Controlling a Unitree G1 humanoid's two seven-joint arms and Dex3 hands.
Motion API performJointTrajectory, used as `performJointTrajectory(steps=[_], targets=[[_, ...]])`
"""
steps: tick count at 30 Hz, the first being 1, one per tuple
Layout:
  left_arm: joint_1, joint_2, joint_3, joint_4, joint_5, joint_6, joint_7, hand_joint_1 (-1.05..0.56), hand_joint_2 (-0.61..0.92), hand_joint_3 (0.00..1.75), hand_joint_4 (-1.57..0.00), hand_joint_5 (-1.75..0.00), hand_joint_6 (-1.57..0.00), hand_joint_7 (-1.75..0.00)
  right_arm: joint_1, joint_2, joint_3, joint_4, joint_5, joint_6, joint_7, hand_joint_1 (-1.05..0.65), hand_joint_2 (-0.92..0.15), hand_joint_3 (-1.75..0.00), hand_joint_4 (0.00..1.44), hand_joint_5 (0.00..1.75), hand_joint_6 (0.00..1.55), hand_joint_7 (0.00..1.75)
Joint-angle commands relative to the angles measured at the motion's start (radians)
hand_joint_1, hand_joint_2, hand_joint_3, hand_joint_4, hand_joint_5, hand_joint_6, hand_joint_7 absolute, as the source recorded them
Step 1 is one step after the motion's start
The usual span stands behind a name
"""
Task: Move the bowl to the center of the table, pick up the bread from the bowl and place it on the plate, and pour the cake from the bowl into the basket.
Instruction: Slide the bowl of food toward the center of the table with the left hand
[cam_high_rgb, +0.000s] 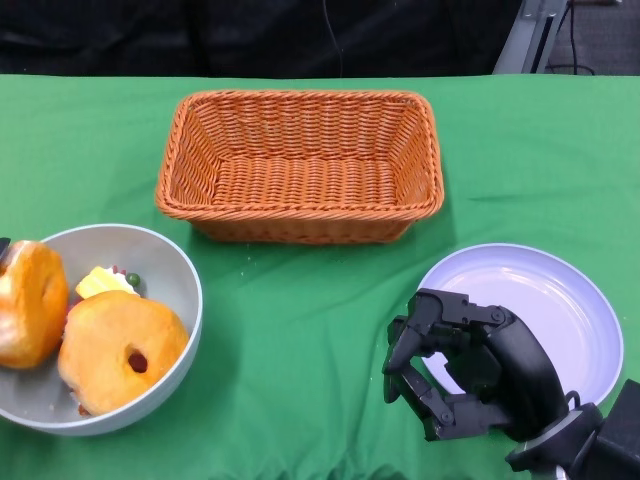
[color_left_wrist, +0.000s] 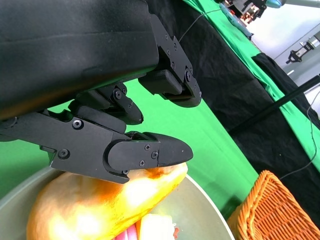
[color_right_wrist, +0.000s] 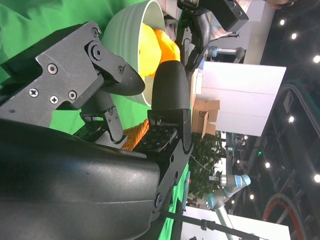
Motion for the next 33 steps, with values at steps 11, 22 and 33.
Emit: performJointTrajectory(steps=[11,22,33], targets=[[-0.019,-0.056,0.051,-0.037,-0.119,0.174,-0.125,-0.50,0.92,0.55,-0.70,0.00,-0.55,-0.01,-0.006,0.000,-0.006,-0.007,0.005,0.000,-0.013,-0.03,-0.47,-1.17,0.84,1.61,0.78,1.27],[0.006,-0.103,0.036,-0.142,-0.104,0.283,-0.061,-0.49,0.92,0.60,-0.65,0.00,-0.51,0.00,-0.003,-0.002,-0.003,-0.019,0.001,-0.002,-0.018,0.00,-0.45,-1.20,0.85,1.62,0.78,1.29],[0.056,-0.136,0.001,-0.261,-0.094,0.323,-0.073,-0.53,0.92,0.60,-0.67,-0.01,-0.51,0.00,-0.006,-0.005,-0.003,-0.016,-0.007,-0.008,-0.025,-0.03,-0.47,-1.17,0.83,1.62,0.78,1.29]])
